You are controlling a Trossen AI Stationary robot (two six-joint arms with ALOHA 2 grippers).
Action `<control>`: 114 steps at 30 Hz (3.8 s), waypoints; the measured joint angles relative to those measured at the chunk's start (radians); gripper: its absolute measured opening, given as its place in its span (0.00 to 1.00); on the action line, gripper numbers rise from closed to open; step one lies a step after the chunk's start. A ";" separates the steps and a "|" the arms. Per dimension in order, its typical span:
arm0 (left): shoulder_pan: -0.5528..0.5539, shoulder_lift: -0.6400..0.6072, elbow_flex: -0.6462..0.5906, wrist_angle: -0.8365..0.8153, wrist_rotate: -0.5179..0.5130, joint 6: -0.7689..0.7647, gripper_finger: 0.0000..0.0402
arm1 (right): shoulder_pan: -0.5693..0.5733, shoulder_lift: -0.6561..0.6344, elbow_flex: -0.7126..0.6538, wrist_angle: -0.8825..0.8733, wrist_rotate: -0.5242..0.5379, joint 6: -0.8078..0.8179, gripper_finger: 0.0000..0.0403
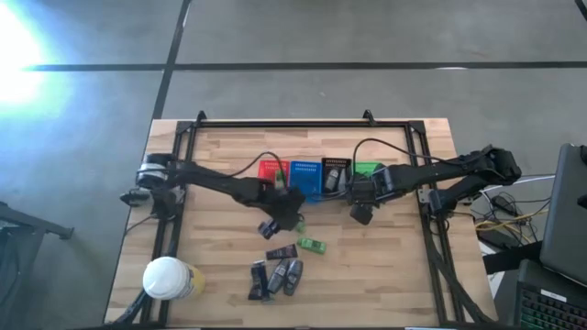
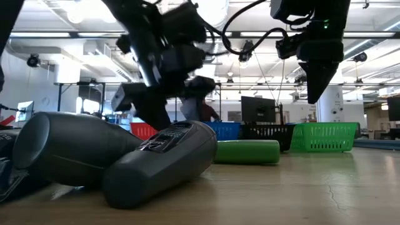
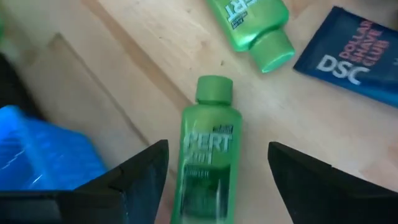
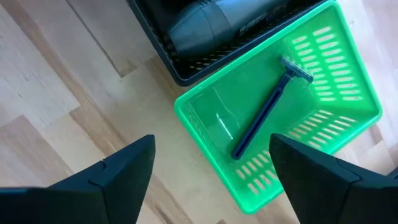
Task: Pick & Place Travel size toiletries
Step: Put the green shampoo into the red bin
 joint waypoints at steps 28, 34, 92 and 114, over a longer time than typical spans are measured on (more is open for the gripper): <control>0.006 -0.258 0.073 -0.376 -0.214 -1.004 0.31 | 0.000 0.000 0.000 0.001 0.039 0.044 0.71; 0.201 -0.340 -0.013 -0.279 -0.351 -1.466 0.31 | -0.001 -0.001 0.000 0.006 0.046 0.108 0.73; 0.078 -0.969 -0.528 -0.078 0.261 -0.749 0.65 | 0.181 0.575 0.418 0.374 -0.288 0.055 0.28; 0.280 -0.938 -0.527 0.702 0.168 -1.365 0.65 | 0.032 0.227 0.446 0.705 0.042 0.048 0.34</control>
